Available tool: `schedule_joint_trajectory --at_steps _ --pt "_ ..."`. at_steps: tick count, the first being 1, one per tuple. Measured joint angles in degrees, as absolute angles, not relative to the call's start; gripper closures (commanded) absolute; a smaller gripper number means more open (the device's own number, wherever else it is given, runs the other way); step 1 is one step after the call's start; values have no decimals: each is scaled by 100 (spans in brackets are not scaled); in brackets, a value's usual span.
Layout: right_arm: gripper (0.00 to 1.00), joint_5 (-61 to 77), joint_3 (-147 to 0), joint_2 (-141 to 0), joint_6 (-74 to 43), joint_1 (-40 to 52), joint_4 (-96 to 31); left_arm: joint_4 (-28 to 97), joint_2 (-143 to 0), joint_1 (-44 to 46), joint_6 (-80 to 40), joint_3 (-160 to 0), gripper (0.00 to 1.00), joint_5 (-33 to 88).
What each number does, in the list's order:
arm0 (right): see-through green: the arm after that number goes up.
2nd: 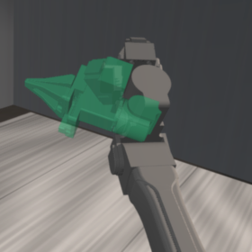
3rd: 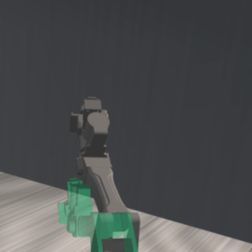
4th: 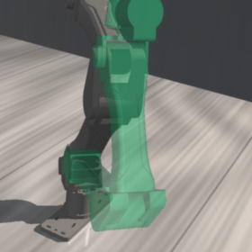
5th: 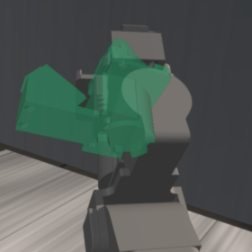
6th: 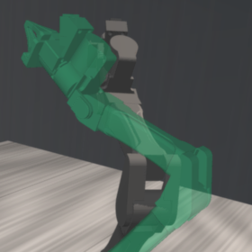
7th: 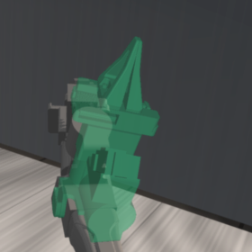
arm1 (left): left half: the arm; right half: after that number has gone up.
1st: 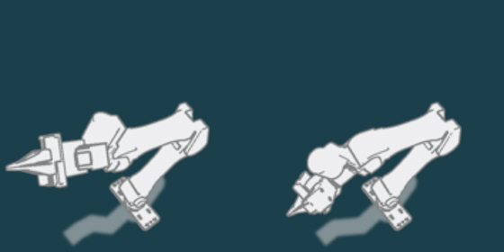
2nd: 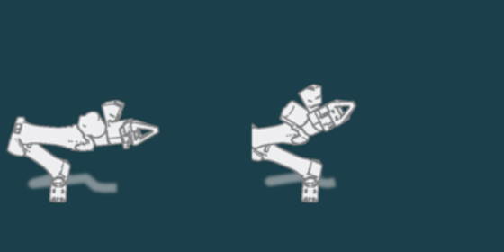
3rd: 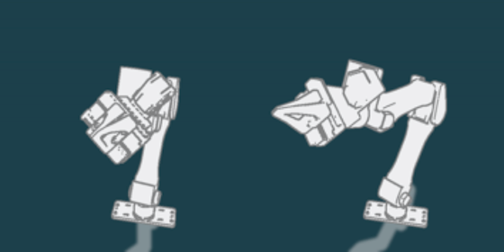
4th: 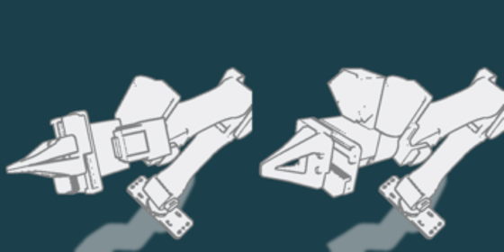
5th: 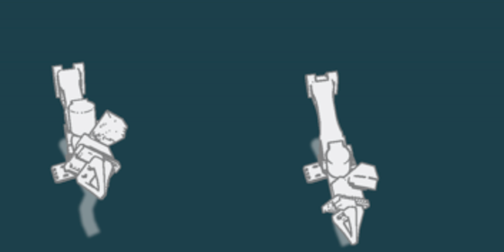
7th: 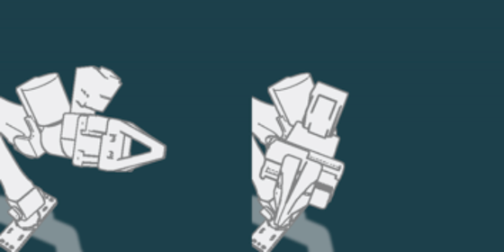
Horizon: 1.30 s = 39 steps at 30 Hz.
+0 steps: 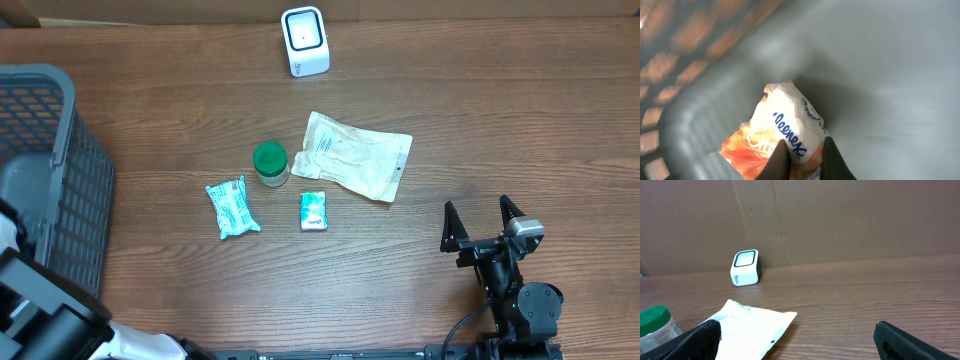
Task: Scan the item barcode
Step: 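Grasp the orange Kleenex pack in the basket with the left gripper, then carry the orange pack toward the scanner and lower it onto the table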
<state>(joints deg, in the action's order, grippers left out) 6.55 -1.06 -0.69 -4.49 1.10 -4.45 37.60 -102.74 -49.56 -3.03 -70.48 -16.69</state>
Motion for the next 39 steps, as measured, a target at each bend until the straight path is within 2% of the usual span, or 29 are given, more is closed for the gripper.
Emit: schedule_joint_trajectory --at_steps 3,8,14,18,23,25,26,28,31,39 --pt "0 655 -106 -69 -449 110 -445 3970 -9802 -4416 -438 -7900 96 -1072" --pt "0 655 -108 -69 -449 110 -447 3988 -9006 -3927 -504 -8589 96 -770" --pt "0 652 -108 -69 -449 110 -445 3972 -8473 -3708 -873 -8674 96 -434" --pt "0 652 -106 -69 -451 110 -445 3922 -8130 -3181 -941 -8785 96 -220" --pt "0 652 -108 -69 -449 110 -447 3931 -7487 -1831 -908 -9019 96 45" --pt "0 652 -108 -69 -449 110 -443 4543 -7229 -692 -858 -9109 96 193" --pt "0 655 -108 -67 -449 110 -445 4698 -7223 -528 -858 -9109 96 209" --pt "0 655 -108 -71 -449 110 -443 5518 -7354 425 -864 -9054 96 202" --pt "0 657 -108 -69 -451 110 -445 6069 -7817 1393 -908 -8729 96 233" --pt "0 655 -106 -69 -447 110 -445 6235 -9218 2613 -1317 -7725 95 102"
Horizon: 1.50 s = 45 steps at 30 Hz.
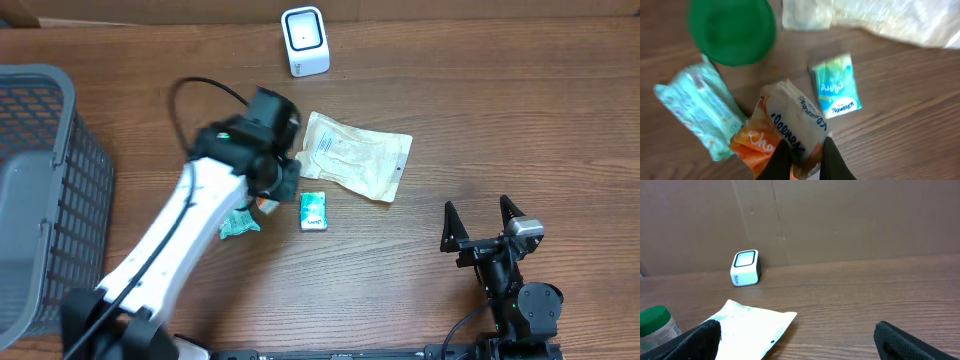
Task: Scan the item barcode
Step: 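Carry the orange pack toward the scanner and lower it onto the table, then release the orange pack and retract the left gripper beside the basket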
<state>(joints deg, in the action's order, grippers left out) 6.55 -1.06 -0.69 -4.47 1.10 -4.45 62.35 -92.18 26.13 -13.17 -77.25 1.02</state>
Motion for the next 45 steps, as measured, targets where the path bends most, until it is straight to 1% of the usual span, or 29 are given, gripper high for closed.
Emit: schedule_joint_trajectory --at_steps 2,3,4,5,6,7,15,20,25,29,30,31,33,40,45 --pt "0 655 -106 -69 -451 110 -445 6222 -9413 2749 -1372 -7701 82 34" --pt "0 655 -106 -69 -447 110 -445 6204 -9485 2799 -1422 -7699 69 10" --pt "0 655 -108 -69 -447 110 -445 6182 -9557 2851 -1463 -7695 51 -23" --pt "0 655 -106 -69 -449 110 -445 6167 -9596 2873 -1481 -7695 38 -38" --pt "0 652 -106 -69 -449 110 -445 6154 -9631 2893 -1476 -7695 14 -67" --pt "0 655 -108 -69 -447 110 -443 6143 -9662 2923 -1498 -7695 7 -75" --pt "0 655 -106 -69 -451 110 -445 6233 -9631 2845 -1846 -7738 5 -108" --pt "0 652 -106 -69 -451 110 -443 6381 -9065 2388 -1931 -7970 1 -110" --pt "0 652 -108 -69 -451 110 -443 6740 -8082 1424 -1474 -8086 0 10" --pt "0 655 -106 -69 -449 110 -445 7094 -7734 104 -786 -8125 4 467" --pt "0 657 -108 -69 -447 110 -443 7102 -7736 54 -762 -8125 5 486" --pt "0 655 -106 -69 -447 110 -443 7133 -7743 -541 -534 -8125 8 589" --pt "0 652 -106 -69 -449 110 -445 7061 -7743 -1111 -108 -8125 7 620" --pt "0 655 -106 -69 -449 110 -445 6768 -7743 -1942 661 -8125 5 624" --pt "0 655 -106 -69 -449 110 -447 6681 -7743 -2196 906 -8125 4 624"
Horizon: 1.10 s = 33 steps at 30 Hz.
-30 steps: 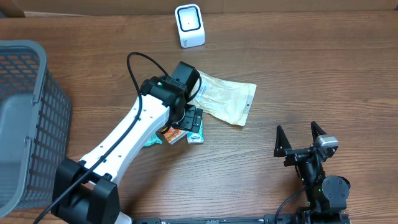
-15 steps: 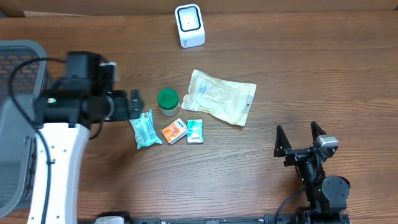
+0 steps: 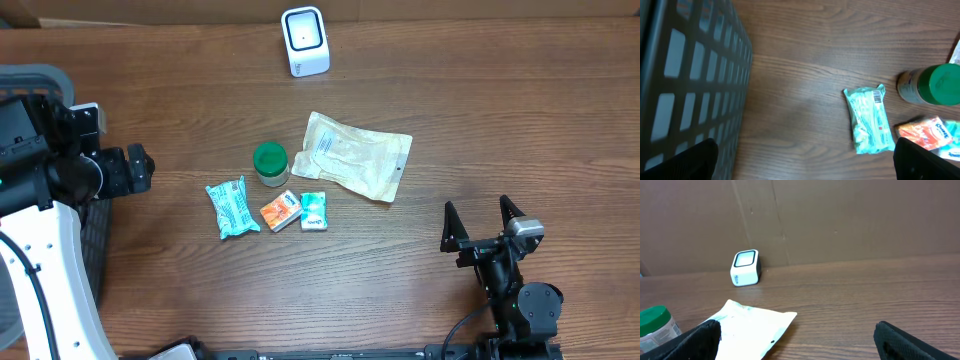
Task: Scan the item barcode
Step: 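Release the orange pack and retract the left gripper beside the basket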
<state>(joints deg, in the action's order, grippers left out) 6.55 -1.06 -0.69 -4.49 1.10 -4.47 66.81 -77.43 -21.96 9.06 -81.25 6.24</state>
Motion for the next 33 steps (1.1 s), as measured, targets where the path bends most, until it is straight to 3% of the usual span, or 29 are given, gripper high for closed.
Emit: schedule_joint_trajectory --at_steps 11,23,29,33 --pt "0 652 -106 -69 -449 110 -445 6366 -7769 -2250 1214 -8125 8 552" --pt "0 655 -106 -69 -447 110 -443 6283 -7878 -2386 725 -8125 8 -187" --pt "0 657 -106 -69 -449 110 -443 6263 -7878 -2775 596 -8125 7 508" --pt "0 652 -106 -69 -447 110 -443 6257 -7878 -2528 663 -8125 3 1297"
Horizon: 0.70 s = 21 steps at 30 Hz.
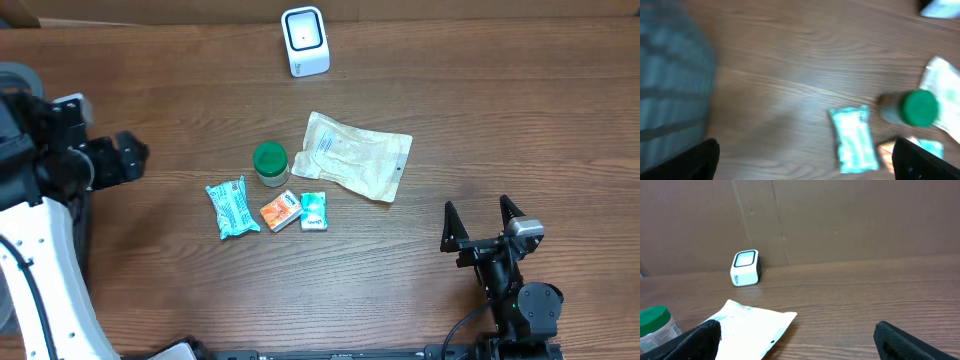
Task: Scan the item barcode
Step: 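Release the orange pack and retract the left gripper beside the basket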
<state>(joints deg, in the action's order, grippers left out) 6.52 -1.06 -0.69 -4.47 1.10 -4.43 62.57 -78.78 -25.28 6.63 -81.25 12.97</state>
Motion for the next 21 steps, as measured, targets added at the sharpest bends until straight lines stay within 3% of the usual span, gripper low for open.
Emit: schedule_joint_trajectory --at_steps 7,21 --pt "0 655 -106 -69 -449 110 -443 6420 -7878 -1772 749 -8125 0 1732" --pt "0 655 -106 -69 -449 110 -445 6425 -7878 -1732 749 -8125 0 1741"
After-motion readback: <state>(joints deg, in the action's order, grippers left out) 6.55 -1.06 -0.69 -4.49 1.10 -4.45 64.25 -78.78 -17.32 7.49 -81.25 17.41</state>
